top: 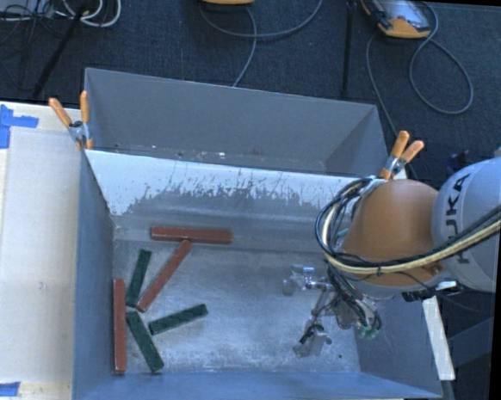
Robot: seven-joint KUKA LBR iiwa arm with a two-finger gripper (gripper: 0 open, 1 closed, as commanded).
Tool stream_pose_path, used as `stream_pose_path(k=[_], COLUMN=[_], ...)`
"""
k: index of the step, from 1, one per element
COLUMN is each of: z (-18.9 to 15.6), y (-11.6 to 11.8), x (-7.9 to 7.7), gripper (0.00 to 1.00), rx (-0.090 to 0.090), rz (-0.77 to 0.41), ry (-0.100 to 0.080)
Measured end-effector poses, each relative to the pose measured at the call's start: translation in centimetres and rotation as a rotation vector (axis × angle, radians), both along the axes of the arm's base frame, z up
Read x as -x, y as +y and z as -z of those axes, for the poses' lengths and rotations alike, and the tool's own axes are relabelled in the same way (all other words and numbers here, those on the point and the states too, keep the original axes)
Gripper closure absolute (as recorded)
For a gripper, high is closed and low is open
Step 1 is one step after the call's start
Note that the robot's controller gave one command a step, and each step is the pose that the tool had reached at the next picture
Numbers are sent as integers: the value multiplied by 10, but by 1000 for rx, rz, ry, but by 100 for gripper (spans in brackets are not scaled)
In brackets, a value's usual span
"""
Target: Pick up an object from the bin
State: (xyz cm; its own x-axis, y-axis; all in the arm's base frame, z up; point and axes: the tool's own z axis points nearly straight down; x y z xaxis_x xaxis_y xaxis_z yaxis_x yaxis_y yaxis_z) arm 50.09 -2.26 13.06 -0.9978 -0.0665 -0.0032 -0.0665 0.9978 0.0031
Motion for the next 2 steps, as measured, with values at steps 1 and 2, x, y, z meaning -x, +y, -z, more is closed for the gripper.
stream_pose_path(k=[1,2], z=[-34,63], y=[68,137], x=[27,-15], gripper=[0,0], rx=[2,2], rz=[-232,-404], ry=[2,2])
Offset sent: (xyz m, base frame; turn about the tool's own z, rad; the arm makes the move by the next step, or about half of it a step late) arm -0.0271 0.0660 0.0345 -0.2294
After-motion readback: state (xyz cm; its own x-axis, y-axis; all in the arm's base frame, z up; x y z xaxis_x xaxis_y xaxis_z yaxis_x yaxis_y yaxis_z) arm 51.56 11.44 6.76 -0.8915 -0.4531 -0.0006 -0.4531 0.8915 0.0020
